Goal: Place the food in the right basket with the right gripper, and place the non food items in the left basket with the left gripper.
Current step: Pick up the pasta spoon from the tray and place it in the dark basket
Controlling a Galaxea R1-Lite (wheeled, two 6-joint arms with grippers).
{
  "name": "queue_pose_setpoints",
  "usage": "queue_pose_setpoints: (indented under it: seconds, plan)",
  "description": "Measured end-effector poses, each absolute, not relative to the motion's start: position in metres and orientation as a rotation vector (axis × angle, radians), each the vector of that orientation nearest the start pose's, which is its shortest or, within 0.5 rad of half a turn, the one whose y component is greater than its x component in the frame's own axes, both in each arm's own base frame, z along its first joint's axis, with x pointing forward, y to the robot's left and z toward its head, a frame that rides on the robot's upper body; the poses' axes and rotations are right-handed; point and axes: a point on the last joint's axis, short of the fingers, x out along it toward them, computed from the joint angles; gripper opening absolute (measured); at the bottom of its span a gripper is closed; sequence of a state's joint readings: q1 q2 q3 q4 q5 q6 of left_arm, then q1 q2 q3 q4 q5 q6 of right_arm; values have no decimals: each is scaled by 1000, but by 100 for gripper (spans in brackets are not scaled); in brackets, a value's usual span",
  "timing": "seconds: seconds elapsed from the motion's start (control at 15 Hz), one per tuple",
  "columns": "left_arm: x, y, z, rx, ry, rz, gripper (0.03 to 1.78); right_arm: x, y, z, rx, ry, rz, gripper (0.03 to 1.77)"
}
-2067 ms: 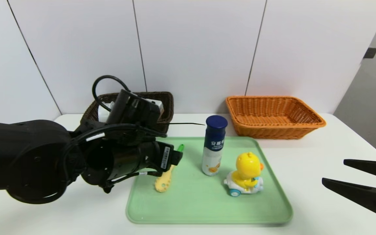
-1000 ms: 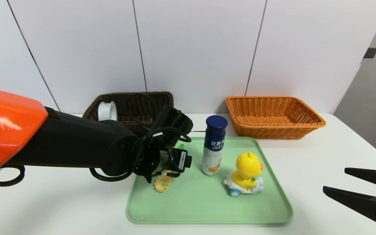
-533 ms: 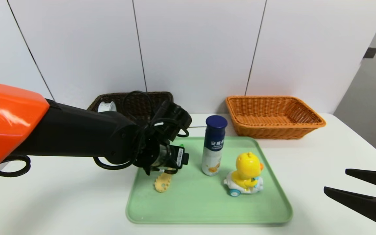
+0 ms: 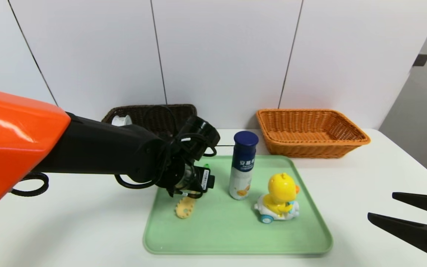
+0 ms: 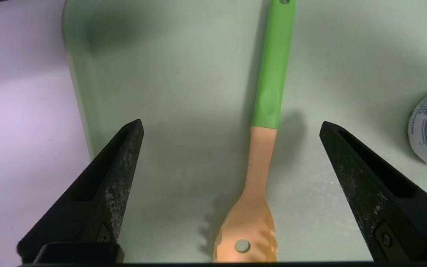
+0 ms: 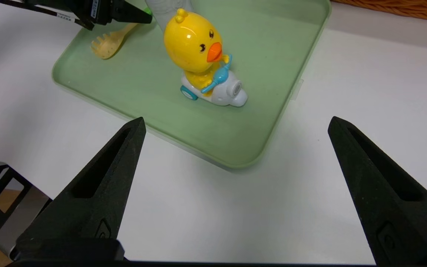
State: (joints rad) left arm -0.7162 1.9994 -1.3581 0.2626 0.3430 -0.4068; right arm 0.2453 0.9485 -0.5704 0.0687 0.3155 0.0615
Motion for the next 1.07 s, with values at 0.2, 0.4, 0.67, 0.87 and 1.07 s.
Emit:
queue_pose_setpoints:
  seconds: [0.2, 0.4, 0.67, 0.87, 1.07]
  plan:
    - [287, -240, 146, 69, 844, -189, 169, 102, 33, 205, 76, 470, 537, 170]
    - [287, -241, 144, 46, 867, -216, 169, 102, 33, 205, 76, 471, 537, 170]
    - [288, -241, 141, 48, 874, -213, 169, 102, 33, 205, 76, 472, 536, 170]
    - [290, -242, 137, 51, 881, -207, 169, 102, 33, 205, 76, 471, 537, 170]
    - [292, -242, 135, 51, 883, -203, 169, 102, 33, 205, 76, 472, 537, 170]
